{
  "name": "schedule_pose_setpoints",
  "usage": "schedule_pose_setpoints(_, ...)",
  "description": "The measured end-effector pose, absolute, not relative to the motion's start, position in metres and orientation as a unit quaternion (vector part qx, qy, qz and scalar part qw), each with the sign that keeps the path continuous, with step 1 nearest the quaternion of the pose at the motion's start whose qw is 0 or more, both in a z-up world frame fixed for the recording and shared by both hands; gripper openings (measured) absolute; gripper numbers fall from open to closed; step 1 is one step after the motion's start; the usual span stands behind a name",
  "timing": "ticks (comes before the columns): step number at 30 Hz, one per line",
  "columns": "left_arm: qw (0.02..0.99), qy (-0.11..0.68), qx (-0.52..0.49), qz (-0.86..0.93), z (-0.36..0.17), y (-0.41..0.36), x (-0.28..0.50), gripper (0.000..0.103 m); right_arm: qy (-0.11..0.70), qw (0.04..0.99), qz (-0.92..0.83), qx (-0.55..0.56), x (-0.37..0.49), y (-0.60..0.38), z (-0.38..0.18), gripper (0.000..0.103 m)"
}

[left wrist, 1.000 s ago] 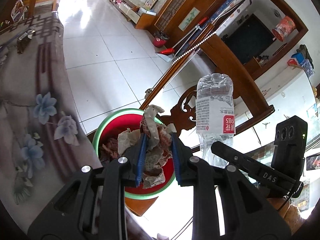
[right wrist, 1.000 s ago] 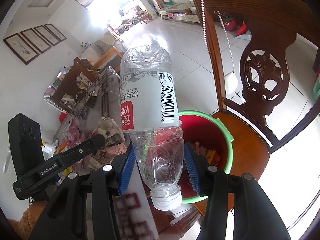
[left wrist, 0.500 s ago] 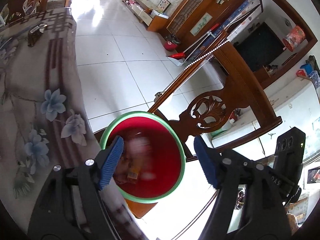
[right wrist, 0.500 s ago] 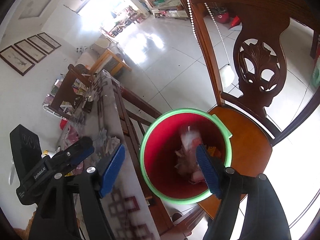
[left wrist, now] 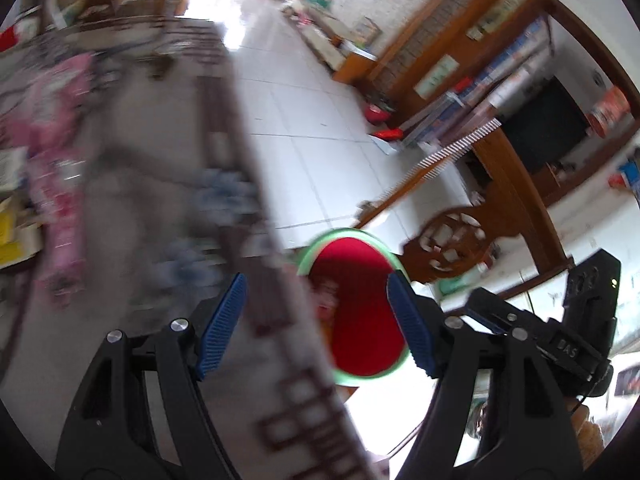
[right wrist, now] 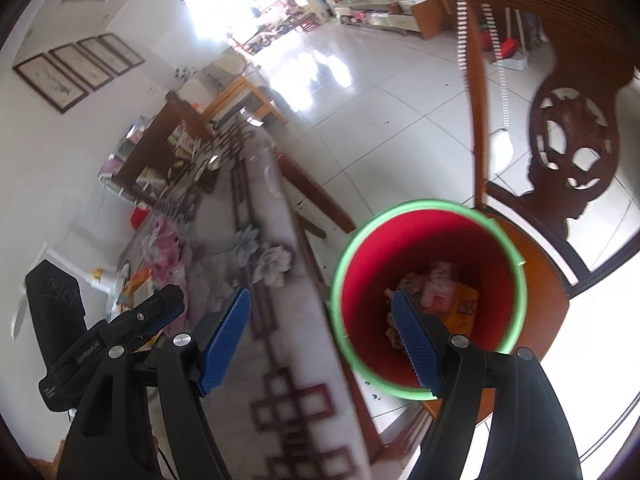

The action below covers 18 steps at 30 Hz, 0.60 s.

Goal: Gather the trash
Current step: 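Return to the table and grasp the grey crumpled paper with the left tool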

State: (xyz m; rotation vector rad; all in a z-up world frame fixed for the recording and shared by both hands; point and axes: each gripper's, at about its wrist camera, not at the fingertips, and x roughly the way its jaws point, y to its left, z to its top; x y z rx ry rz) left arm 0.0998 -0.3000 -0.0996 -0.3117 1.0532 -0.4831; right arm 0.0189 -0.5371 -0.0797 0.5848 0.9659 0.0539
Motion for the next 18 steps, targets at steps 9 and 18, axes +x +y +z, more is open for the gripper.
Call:
schedule_pose_setpoints(9, 0.848, 0.489, -0.202, -0.034, -0.113, -0.117, 0.091, 0.070, 0.487, 0.836, 0.084, 0.239, 0.043, -0.433, -0.084, 0.071)
schedule_pose_setpoints(18, 0.829, 0.503, -0.236, 0.063, -0.137, -0.002, 0.088, 0.070, 0.498, 0.831, 0.116, 0.218, 0.050, -0.352, -0.087, 0.071)
